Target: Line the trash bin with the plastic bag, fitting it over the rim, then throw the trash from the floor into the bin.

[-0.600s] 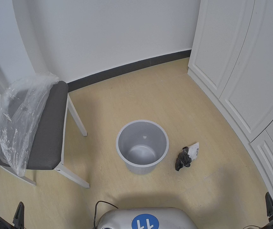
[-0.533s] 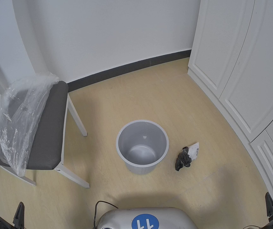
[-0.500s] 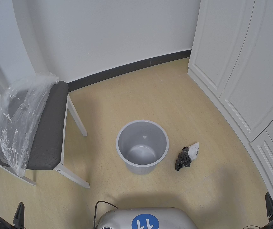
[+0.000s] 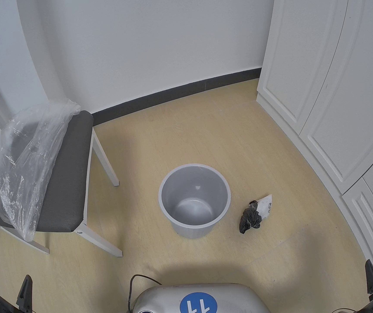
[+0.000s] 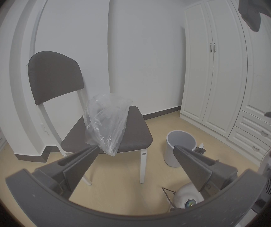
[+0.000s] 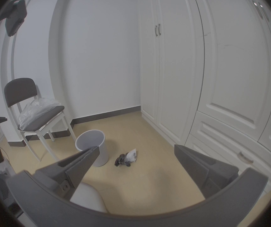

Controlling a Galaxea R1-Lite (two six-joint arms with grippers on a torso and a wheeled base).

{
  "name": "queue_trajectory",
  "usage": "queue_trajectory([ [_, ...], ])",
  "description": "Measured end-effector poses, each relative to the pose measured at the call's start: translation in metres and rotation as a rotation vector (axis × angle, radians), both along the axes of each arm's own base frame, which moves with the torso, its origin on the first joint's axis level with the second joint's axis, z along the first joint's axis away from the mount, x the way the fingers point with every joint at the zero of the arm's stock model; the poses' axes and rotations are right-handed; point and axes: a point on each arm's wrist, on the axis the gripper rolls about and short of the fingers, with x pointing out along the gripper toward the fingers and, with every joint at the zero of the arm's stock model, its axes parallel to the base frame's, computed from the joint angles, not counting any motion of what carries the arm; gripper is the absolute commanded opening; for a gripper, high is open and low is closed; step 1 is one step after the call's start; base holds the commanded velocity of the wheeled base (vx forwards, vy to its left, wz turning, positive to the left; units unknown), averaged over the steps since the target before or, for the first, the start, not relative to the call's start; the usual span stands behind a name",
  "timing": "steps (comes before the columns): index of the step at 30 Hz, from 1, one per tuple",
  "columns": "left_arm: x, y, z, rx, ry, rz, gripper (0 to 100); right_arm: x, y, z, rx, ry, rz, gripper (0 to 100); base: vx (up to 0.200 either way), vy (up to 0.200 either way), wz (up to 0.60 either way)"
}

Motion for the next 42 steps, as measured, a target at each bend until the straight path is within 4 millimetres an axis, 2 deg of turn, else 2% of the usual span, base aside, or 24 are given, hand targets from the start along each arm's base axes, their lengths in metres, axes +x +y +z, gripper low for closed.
queue_trajectory([
  [3, 0.000, 0.000, 0.000, 0.005, -0.001, 0.001, 100, -0.003, 0.000, 0.013, -0.020, -0.072, -0.002, 100, 0.000, 0.000, 0.00],
  [7, 0.000, 0.000, 0.004, -0.043, -0.036, 0.011, 100, -0.014, 0.000, 0.043, -0.032, -0.184, -0.018, 100, 0.000, 0.000, 0.00],
  [11, -0.006, 0.000, 0.027, -0.108, -0.185, -0.011, 100, -0.019, 0.000, 0.060, -0.036, -0.219, -0.046, 100, 0.000, 0.000, 0.00],
  [15, -0.013, 0.000, 0.047, -0.113, -0.243, -0.036, 100, -0.012, -0.001, 0.071, -0.025, -0.195, -0.053, 100, 0.000, 0.000, 0.00],
  [19, -0.013, 0.000, 0.067, -0.110, -0.229, -0.048, 100, 0.007, -0.001, 0.089, 0.009, -0.177, -0.057, 100, 0.000, 0.000, 0.00],
  [23, -0.004, 0.000, 0.084, -0.068, -0.173, -0.049, 100, 0.033, -0.001, 0.109, 0.047, -0.184, -0.063, 100, 0.000, 0.000, 0.00],
  [30, 0.038, -0.001, 0.103, 0.135, 0.037, -0.052, 100, 0.093, -0.002, 0.134, 0.104, -0.171, -0.108, 100, 0.000, 0.000, 0.00],
  [36, 0.073, -0.001, 0.103, 0.390, 0.203, -0.049, 100, 0.125, 0.006, 0.137, 0.116, -0.116, -0.130, 100, 0.000, 0.000, 0.00],
  [42, 0.099, 0.000, 0.096, 0.573, 0.356, -0.004, 100, 0.138, 0.018, 0.132, 0.109, -0.057, -0.119, 100, 0.000, 0.000, 0.00],
])
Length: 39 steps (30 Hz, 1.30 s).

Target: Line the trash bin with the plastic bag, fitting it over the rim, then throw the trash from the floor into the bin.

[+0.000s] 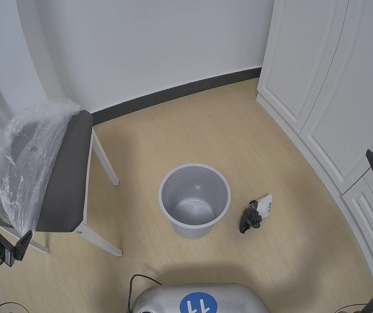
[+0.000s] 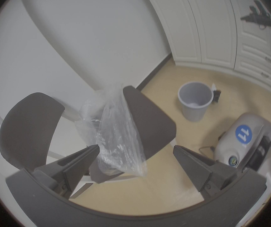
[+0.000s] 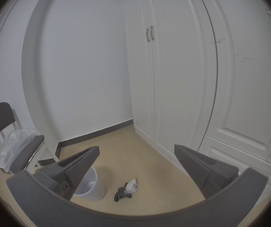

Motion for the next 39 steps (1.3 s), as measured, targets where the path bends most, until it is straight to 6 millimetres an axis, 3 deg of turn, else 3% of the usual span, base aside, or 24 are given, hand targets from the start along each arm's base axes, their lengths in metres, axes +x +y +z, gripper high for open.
queue_trajectory([
  [8, 0.025, 0.001, -0.013, 0.080, 0.140, 0.055, 100, 0.006, 0.007, -0.008, -0.012, 0.047, 0.033, 100, 0.000, 0.000, 0.00],
  [19, 0.055, 0.004, -0.026, 0.251, 0.094, 0.143, 100, 0.008, 0.010, -0.012, -0.022, 0.069, 0.054, 100, 0.000, 0.000, 0.00],
  [30, 0.064, 0.005, -0.047, 0.366, 0.172, 0.193, 100, 0.009, 0.011, -0.014, -0.032, 0.074, 0.061, 100, 0.000, 0.000, 0.00],
  [39, 0.071, 0.006, -0.049, 0.368, 0.184, 0.203, 100, 0.009, 0.011, -0.014, -0.031, 0.071, 0.059, 100, 0.000, 0.000, 0.00],
])
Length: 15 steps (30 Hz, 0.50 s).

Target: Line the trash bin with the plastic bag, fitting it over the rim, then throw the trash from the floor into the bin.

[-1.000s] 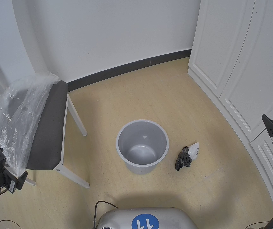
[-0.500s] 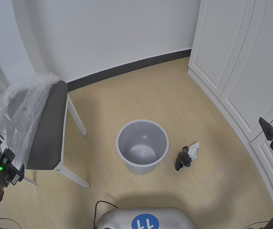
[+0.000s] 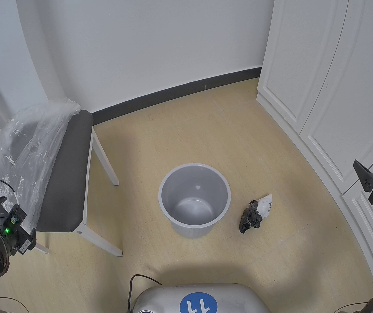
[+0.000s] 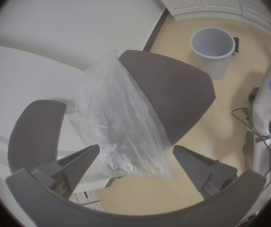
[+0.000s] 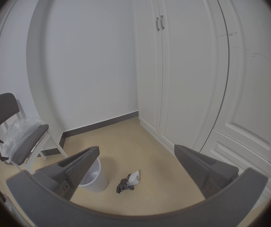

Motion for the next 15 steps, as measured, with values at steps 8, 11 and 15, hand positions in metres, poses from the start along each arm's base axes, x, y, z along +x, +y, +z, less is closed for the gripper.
queue_trajectory([
  [8, 0.017, 0.007, -0.001, 0.000, -0.050, 0.046, 100, 0.000, 0.000, 0.000, 0.001, -0.002, -0.003, 100, 0.000, 0.000, 0.00],
  [11, 0.023, 0.012, -0.004, 0.001, -0.058, 0.071, 100, 0.000, -0.001, 0.001, 0.001, -0.003, -0.004, 100, 0.000, 0.000, 0.00],
  [15, 0.027, 0.016, -0.010, 0.006, -0.045, 0.093, 100, -0.001, -0.001, 0.001, 0.003, -0.006, -0.005, 100, 0.000, 0.000, 0.00],
])
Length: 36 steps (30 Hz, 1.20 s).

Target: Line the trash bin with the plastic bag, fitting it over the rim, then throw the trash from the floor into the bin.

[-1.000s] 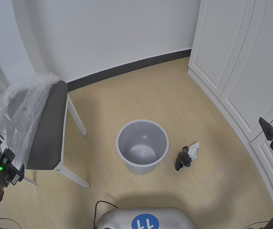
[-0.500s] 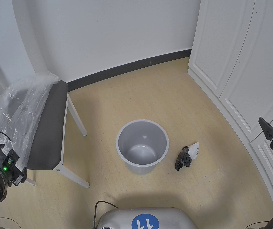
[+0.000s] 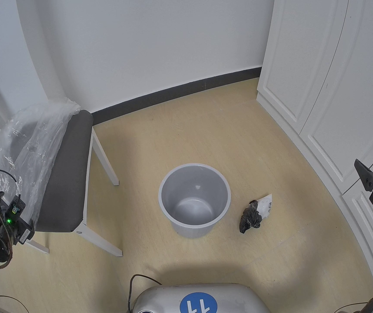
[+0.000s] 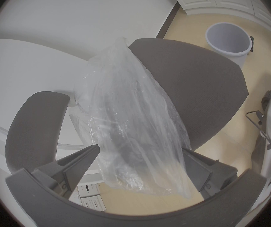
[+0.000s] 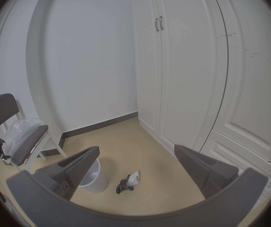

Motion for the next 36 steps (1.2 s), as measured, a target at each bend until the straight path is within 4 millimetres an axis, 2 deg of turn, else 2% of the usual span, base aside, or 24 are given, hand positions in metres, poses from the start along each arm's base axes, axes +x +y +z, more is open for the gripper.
queue_trajectory([
  [8, 0.001, 0.003, -0.005, -0.002, 0.027, 0.014, 100, 0.000, 0.000, 0.000, 0.000, 0.000, -0.001, 100, 0.000, 0.000, 0.00],
  [9, 0.001, 0.003, -0.006, -0.002, 0.029, 0.017, 0, 0.000, 0.000, 0.000, 0.000, 0.000, -0.001, 100, 0.000, 0.000, 0.00],
  [23, -0.003, 0.004, 0.000, 0.005, -0.021, 0.022, 0, 0.000, 0.000, -0.001, -0.002, 0.002, 0.001, 100, 0.000, 0.000, 0.00],
  [31, -0.017, 0.000, 0.007, 0.003, -0.089, 0.004, 0, 0.001, 0.002, -0.001, 0.001, 0.006, 0.012, 100, 0.000, 0.000, 0.00],
  [36, -0.032, -0.005, 0.021, 0.000, -0.189, -0.030, 0, 0.003, 0.006, 0.000, 0.024, -0.012, 0.023, 100, 0.000, 0.000, 0.00],
])
